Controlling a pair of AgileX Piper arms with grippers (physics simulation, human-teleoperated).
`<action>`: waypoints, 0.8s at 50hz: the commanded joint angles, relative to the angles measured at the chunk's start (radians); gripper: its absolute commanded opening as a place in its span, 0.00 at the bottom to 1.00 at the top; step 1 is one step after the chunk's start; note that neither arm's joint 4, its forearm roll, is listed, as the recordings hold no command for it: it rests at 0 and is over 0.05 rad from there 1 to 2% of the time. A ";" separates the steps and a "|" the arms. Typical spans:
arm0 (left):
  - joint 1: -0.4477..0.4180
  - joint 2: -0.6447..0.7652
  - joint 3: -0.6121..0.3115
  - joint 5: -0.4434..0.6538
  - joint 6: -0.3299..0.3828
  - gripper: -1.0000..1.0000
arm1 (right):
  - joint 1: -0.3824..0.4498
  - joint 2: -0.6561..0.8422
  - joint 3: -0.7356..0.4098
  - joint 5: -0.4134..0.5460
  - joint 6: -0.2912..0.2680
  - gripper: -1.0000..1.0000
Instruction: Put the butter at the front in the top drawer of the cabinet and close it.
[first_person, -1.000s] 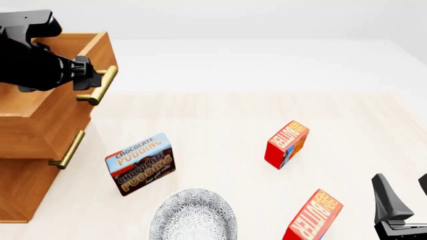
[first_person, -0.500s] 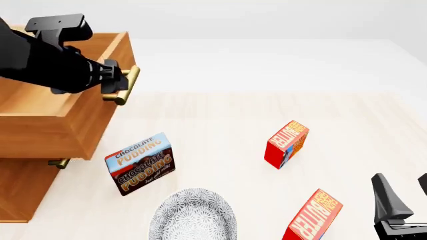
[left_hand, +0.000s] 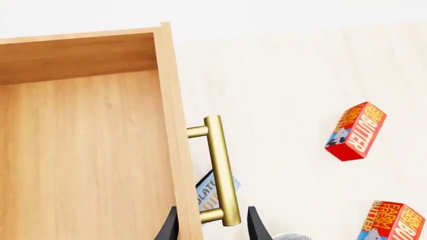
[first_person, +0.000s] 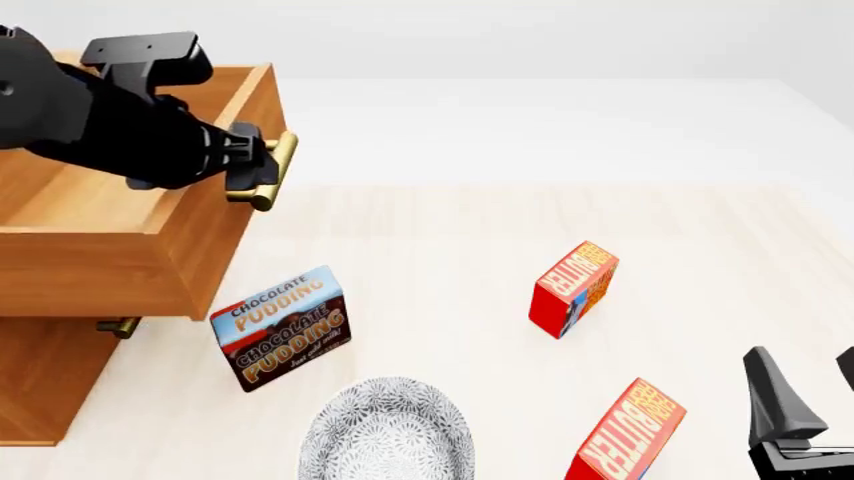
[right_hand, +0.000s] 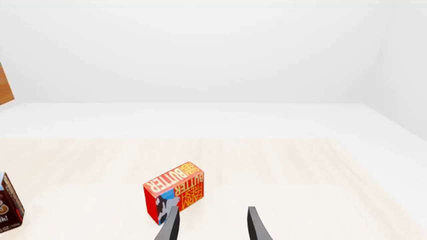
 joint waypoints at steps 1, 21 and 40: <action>-0.087 0.036 -0.030 -0.016 0.020 1.00 | 0.000 0.001 0.000 -0.001 0.000 1.00; -0.073 -0.013 -0.145 0.119 0.094 1.00 | 0.000 0.001 0.000 -0.001 0.000 1.00; -0.050 -0.078 -0.229 0.238 0.173 1.00 | 0.000 0.001 0.000 -0.001 0.000 1.00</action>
